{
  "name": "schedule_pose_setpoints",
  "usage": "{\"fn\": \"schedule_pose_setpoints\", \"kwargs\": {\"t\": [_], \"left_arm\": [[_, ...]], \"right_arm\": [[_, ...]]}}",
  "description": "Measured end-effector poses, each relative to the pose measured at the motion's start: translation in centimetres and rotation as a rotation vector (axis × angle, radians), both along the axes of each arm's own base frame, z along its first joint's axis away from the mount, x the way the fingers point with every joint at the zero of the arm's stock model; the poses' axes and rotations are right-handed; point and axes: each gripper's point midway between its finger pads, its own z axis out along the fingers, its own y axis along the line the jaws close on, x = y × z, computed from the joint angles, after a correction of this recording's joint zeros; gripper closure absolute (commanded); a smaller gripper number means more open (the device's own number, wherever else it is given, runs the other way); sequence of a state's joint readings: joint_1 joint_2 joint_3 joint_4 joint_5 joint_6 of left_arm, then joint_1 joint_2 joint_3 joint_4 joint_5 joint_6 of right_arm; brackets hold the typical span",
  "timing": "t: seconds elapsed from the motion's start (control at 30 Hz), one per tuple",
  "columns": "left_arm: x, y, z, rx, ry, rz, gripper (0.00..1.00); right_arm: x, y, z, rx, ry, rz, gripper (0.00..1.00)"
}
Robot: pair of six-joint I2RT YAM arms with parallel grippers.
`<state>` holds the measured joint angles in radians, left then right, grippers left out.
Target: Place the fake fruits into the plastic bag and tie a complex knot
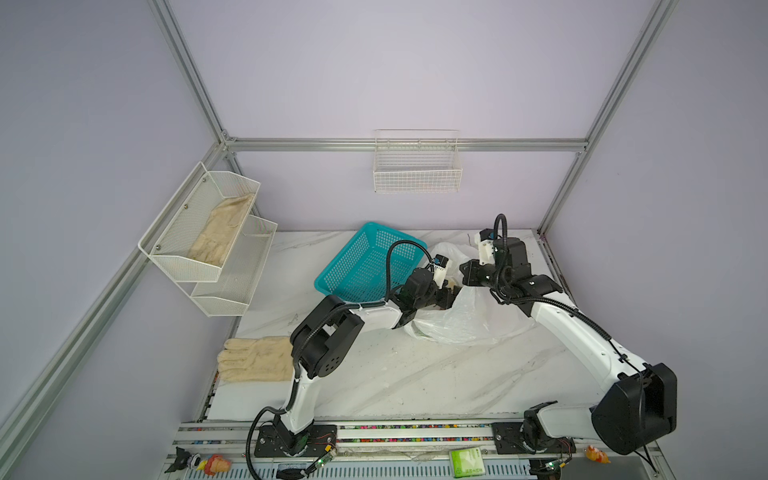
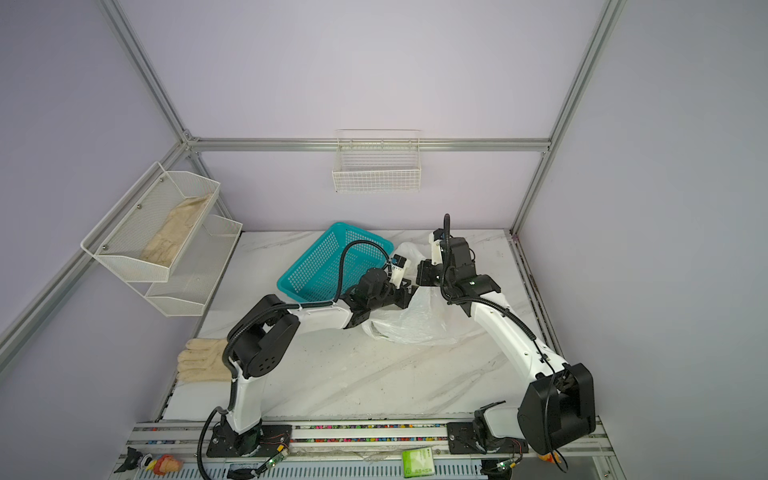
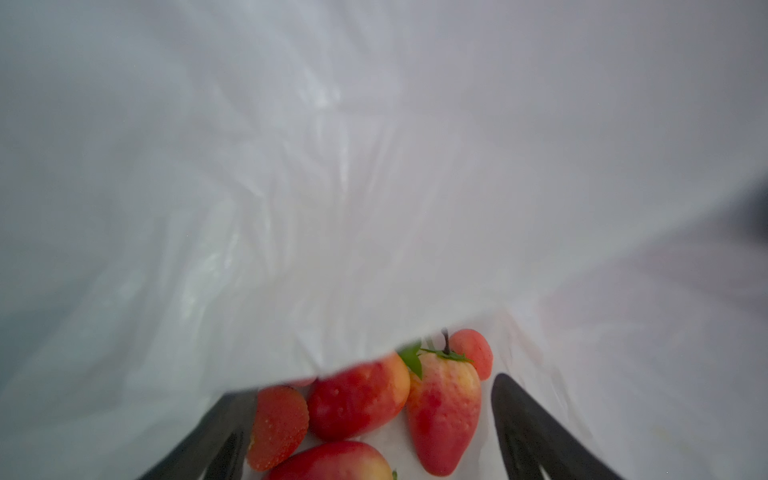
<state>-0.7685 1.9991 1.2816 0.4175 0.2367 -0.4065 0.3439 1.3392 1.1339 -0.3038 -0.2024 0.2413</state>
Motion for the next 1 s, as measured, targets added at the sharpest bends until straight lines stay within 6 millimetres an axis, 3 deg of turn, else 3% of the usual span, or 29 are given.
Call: {"fn": "schedule_pose_setpoints", "kwargs": {"t": [0.1, 0.2, 0.4, 0.63, 0.83, 1.0], "left_arm": [[-1.1, 1.9, 2.4, 0.020, -0.038, -0.029, 0.11], [-2.0, 4.0, 3.4, 0.068, -0.063, -0.054, 0.11], [-3.5, 8.5, 2.5, 0.206, -0.054, -0.075, 0.13], [-2.3, 12.3, 1.7, 0.331, -0.075, -0.003, 0.14], [-0.7, 11.3, -1.7, 0.404, 0.009, -0.023, 0.22], [1.4, 9.6, -2.2, 0.406, 0.024, -0.033, 0.20]], "right_arm": [[-0.2, -0.5, 0.0, -0.014, -0.005, -0.010, 1.00], [-0.4, -0.9, -0.2, -0.029, -0.005, -0.018, 1.00], [-0.6, -1.2, -0.4, -0.044, 0.001, -0.021, 1.00], [-0.6, -1.3, -0.2, -0.049, -0.005, -0.026, 1.00], [-0.6, -1.3, -0.3, -0.049, -0.005, -0.025, 1.00], [-0.6, -1.3, -0.2, -0.049, -0.005, -0.025, 1.00]]}}
